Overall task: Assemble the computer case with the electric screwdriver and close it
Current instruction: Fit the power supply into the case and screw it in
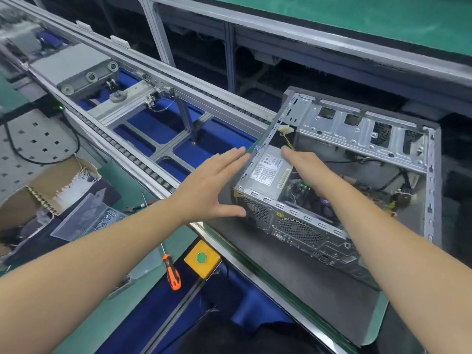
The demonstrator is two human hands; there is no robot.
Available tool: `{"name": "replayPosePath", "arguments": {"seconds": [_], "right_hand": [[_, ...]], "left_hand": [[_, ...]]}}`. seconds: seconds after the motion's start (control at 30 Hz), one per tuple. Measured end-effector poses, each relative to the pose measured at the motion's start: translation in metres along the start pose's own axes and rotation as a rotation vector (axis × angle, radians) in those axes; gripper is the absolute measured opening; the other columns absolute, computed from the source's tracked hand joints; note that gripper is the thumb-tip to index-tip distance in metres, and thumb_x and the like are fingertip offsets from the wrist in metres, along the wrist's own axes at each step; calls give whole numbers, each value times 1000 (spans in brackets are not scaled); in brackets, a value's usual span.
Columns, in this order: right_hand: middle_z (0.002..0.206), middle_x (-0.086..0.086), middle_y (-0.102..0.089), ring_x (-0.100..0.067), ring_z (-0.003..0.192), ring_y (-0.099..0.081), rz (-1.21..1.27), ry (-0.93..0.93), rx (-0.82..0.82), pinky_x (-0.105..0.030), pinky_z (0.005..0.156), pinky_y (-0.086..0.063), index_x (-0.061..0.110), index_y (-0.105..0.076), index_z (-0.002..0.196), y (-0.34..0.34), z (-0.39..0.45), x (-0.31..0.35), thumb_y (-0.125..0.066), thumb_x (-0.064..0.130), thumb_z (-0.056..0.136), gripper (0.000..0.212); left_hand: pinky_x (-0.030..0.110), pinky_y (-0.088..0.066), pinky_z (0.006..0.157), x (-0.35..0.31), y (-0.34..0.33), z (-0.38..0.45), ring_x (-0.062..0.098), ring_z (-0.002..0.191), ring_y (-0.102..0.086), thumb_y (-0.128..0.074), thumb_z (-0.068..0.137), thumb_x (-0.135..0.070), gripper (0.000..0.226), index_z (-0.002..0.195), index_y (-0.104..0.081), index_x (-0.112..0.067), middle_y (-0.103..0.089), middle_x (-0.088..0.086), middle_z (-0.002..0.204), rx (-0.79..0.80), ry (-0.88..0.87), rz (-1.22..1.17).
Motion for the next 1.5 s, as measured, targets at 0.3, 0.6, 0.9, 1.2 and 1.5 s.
{"name": "replayPosePath", "arguments": {"seconds": [0.3,0.6,0.9,1.2,1.5], "right_hand": [[88,4,-79,-16,80,-68,-28,48,34,-28,71,-44,14,-78,89,1,9,0,-50,79,85,70],[106,-25,-69,-32,82,-68,-30,64,100,-31,81,-47,-3,-65,113,-3,9,-1,-45,83,80,94],[122,9,-71,-17,111,-64,113,14,-18,-42,94,-49,34,-71,130,5,8,-4,-36,89,80,82],[102,-8,-74,-23,91,-68,-84,110,-134,-33,79,-51,13,-72,108,30,-3,18,-32,59,104,61],[77,-3,-66,-21,69,-58,-296,54,-756,-33,63,-44,12,-63,81,228,-155,-22,-50,35,101,34]], "left_hand": [[43,-10,127,-17,-18,26,10,156,8,-17,96,-66,76,161,3,-32,8,-10,169,272,-43,309],[45,-18,126,-16,-18,21,10,157,3,-26,98,-66,76,163,-8,-31,2,-8,171,238,11,235],[45,-27,124,-17,-21,18,11,157,0,-30,105,-61,69,163,-9,-31,2,-8,171,174,6,193],[34,-17,124,-25,-9,20,7,156,-8,-32,103,-63,66,161,-25,-31,-13,-9,170,145,10,75],[30,-45,72,-119,3,116,-2,86,-58,-39,98,-50,28,99,-63,-36,-66,-17,92,-163,172,-423]]}}
Point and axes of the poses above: each hand's wrist, its own z-axis towards the middle knuckle, its own y-axis out of the back of the hand, x = y × z, the point moved 6 cm from there along z, towards the middle knuckle
